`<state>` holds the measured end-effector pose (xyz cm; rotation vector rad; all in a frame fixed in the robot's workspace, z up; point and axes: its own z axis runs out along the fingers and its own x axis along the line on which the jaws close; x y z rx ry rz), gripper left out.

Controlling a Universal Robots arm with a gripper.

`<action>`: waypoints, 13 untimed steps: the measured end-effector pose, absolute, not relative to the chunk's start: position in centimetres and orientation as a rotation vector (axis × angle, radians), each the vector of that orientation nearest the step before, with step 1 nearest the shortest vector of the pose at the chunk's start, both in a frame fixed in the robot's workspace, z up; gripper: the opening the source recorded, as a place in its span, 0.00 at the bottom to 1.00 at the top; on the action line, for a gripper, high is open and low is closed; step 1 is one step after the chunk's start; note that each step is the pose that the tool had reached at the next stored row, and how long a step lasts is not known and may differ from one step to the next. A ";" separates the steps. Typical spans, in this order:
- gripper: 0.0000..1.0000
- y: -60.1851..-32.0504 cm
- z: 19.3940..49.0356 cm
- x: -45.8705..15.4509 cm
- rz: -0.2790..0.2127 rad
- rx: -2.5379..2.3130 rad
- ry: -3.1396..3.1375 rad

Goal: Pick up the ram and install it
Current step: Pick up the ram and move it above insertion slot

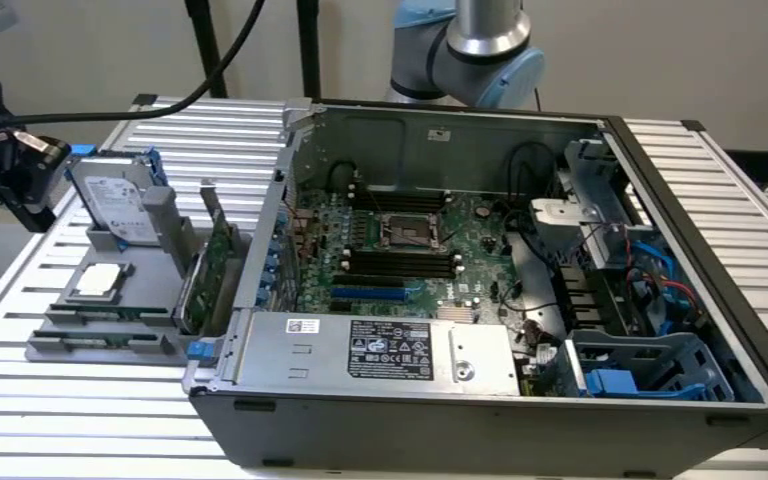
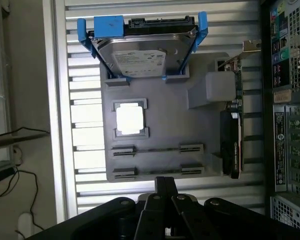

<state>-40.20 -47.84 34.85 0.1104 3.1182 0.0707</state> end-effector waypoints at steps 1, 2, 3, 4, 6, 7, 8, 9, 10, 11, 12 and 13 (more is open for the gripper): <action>0.00 -47.8 34.8 -40.2 0.071 0.110 3.118; 0.00 -47.8 34.8 -40.1 0.071 0.106 3.119; 0.00 -47.8 34.8 -40.1 0.071 0.088 3.120; 0.00 -47.8 34.8 -40.1 0.071 0.059 3.121; 0.00 -47.8 34.8 -40.1 0.072 0.001 3.122; 0.00 -47.8 34.8 -40.1 0.072 -0.027 3.123; 0.00 -47.8 34.8 -40.1 0.072 -0.054 3.123; 0.00 -47.8 34.8 -40.1 0.072 -0.083 3.122; 0.00 -47.8 34.8 -40.1 0.073 -0.112 3.122; 0.00 -47.8 34.7 -40.1 0.073 -0.140 3.121; 0.00 -47.8 34.7 -40.1 0.073 -0.167 3.120; 0.00 -47.8 34.7 -40.1 0.074 -0.198 3.119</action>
